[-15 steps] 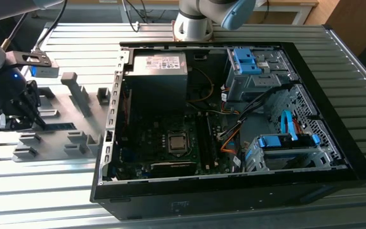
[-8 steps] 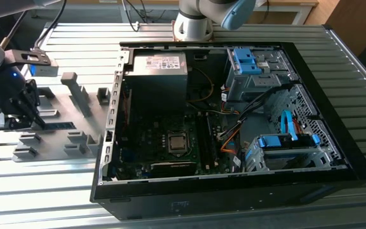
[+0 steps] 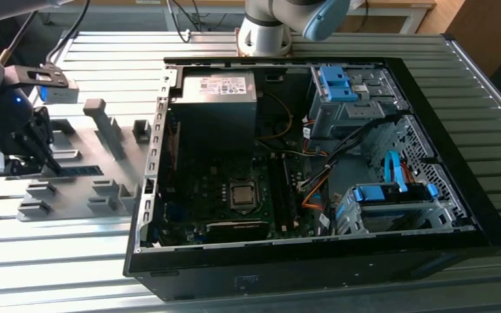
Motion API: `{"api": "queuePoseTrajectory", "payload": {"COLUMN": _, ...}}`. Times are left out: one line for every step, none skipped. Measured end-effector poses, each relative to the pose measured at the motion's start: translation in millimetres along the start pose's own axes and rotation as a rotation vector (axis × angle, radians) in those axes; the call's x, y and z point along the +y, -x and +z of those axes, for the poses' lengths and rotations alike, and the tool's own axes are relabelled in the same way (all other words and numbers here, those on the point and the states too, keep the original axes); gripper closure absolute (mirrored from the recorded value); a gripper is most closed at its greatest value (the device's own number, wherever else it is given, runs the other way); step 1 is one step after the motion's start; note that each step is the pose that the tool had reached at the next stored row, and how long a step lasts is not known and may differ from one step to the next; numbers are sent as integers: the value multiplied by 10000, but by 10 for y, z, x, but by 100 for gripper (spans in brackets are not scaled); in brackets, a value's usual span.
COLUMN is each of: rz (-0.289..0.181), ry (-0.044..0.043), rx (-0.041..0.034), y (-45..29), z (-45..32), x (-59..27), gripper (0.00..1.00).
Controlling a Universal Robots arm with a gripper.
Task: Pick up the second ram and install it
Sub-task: 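Pick up the second ram and move it above second insertion slot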
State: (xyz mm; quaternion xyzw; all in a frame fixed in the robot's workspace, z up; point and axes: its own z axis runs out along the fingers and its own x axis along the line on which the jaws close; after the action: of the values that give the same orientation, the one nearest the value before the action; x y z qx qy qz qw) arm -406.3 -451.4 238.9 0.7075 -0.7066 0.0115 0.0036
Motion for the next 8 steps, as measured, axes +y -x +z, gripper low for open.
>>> {"api": "queuePoseTrajectory", "payload": {"rz": 0, "ry": 0, "rx": 0, "y": 0, "z": -4, "x": 0, "gripper": 86}}
{"api": "queuePoseTrajectory", "payload": {"rz": 0, "ry": 0, "rx": 1, "y": 0, "z": -9, "x": 0, "gripper": 86}}
{"api": "queuePoseTrajectory", "payload": {"rz": 0, "ry": 0, "rx": 0, "y": 0, "z": -13, "x": 0, "gripper": 86}}
{"api": "queuePoseTrajectory", "payload": {"rz": 0, "ry": -1, "rx": 0, "y": 0, "z": -16, "x": 0, "gripper": 86}}
{"api": "queuePoseTrajectory", "payload": {"rz": -1, "ry": -1, "rx": -1, "y": 0, "z": -20, "x": 0, "gripper": 86}}
{"api": "queuePoseTrajectory", "payload": {"rz": 0, "ry": 0, "rx": 0, "y": -1, "z": -24, "x": 0, "gripper": 86}}
{"api": "queuePoseTrajectory", "payload": {"rz": 0, "ry": 1, "rx": 0, "y": -1, "z": -28, "x": 0, "gripper": 86}}
{"api": "queuePoseTrajectory", "payload": {"rz": 0, "ry": 1, "rx": 1, "y": -1, "z": -32, "x": 0, "gripper": 86}}
